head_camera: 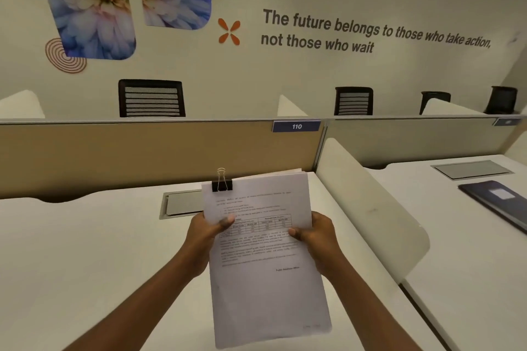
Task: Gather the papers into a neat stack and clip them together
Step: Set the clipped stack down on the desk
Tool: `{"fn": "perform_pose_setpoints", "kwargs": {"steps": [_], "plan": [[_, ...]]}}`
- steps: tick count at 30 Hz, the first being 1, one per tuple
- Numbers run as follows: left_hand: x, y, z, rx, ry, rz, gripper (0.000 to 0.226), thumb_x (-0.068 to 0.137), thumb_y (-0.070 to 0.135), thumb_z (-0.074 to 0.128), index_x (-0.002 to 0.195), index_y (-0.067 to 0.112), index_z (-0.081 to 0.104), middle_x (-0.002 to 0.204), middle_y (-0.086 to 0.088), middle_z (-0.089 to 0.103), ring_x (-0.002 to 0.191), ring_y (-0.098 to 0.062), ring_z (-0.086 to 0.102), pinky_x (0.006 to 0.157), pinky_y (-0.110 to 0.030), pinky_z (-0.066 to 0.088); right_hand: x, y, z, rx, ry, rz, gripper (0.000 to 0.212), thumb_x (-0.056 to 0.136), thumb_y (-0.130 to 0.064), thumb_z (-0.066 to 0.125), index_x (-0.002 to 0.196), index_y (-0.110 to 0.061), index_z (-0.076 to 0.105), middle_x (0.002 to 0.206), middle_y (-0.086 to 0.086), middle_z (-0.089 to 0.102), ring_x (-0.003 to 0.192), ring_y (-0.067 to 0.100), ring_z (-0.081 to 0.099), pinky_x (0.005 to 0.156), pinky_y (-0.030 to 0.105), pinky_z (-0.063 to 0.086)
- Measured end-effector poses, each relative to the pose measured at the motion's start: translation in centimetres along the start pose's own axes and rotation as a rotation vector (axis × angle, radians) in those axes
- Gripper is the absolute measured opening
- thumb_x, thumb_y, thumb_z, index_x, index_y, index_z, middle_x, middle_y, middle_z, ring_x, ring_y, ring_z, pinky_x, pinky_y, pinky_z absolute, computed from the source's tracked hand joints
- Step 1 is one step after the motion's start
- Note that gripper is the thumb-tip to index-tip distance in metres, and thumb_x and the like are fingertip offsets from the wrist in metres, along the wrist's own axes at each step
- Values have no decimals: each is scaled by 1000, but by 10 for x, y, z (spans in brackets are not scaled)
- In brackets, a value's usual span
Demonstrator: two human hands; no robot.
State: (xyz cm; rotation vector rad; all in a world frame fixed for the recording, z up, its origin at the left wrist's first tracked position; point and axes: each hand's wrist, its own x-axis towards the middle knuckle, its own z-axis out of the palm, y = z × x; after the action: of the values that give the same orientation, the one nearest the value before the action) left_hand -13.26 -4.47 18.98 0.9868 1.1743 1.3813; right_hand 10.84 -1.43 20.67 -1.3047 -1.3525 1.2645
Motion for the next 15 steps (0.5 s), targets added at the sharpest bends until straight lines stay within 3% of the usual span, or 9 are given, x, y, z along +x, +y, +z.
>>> {"fn": "perform_pose_setpoints", "kwargs": {"steps": [5, 9, 15], "plan": [[19, -35, 34, 132, -19, -67, 29, 80, 31, 74, 106, 20, 67, 97, 3, 77, 89, -20, 74, 66, -31, 60, 39, 17, -37, 10, 27, 77, 29, 75, 0, 74, 102, -6, 65, 99, 10, 73, 81, 32, 73, 75, 52, 60], [48, -61, 72, 116, -37, -111, 27, 84, 23, 70, 111, 18, 67, 105, 3, 76, 94, -16, 73, 73, -27, 59, 84, 38, -77, -30, 12, 126, 31, 70, 3, 74, 99, -4, 68, 97, 13, 75, 81, 33, 74, 76, 53, 60], [108, -112, 120, 236, 64, -251, 30, 73, 22, 82, 101, 16, 71, 100, 0, 76, 86, -17, 74, 61, -25, 56, 161, 85, -127, -204, -15, 207, 35, 57, -12, 76, 91, -7, 72, 91, 9, 76, 80, 28, 74, 76, 50, 61]]}}
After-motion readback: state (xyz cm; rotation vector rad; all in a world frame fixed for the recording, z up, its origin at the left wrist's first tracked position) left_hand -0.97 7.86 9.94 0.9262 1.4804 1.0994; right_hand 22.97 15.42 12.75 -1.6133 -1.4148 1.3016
